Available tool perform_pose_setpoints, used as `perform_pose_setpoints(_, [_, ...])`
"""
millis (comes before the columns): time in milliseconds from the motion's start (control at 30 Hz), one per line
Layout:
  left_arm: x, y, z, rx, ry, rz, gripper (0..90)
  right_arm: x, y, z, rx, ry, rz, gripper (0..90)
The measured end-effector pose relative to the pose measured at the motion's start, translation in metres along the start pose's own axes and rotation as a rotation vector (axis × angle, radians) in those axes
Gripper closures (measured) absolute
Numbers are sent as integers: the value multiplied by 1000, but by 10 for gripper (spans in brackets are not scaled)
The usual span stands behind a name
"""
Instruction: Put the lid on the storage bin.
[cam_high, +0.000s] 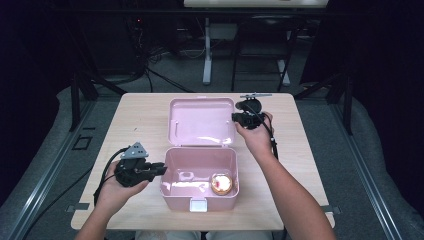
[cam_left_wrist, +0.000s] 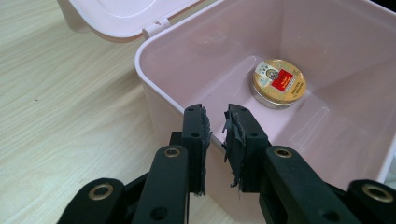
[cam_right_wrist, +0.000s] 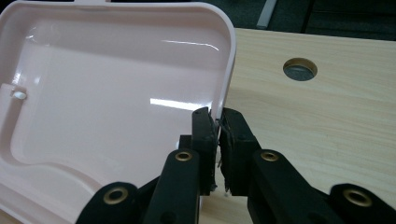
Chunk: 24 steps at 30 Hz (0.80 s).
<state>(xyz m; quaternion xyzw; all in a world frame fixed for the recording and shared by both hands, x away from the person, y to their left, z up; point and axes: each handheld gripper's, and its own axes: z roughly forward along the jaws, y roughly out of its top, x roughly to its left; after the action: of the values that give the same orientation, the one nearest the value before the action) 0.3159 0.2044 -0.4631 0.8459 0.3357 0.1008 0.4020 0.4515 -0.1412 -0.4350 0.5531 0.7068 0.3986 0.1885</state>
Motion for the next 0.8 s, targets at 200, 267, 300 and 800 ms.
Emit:
perform_pose_setpoints(200, [0, 0, 0, -5, -1, -12, 779, 1, 0, -8, -21, 8, -10, 851])
perform_pose_setpoints(267, [0, 0, 0, -5, -1, -12, 779, 2, 0, -11, -31, 11, -8, 853])
perform_pose_setpoints(300, [0, 0, 0, -5, 0, -12, 779, 3, -1, -12, -36, 12, -11, 854])
perform_pose_setpoints(800, [-1, 0, 0, 0, 5, -8, 780, 9, -7, -31, -111, 18, -48, 863])
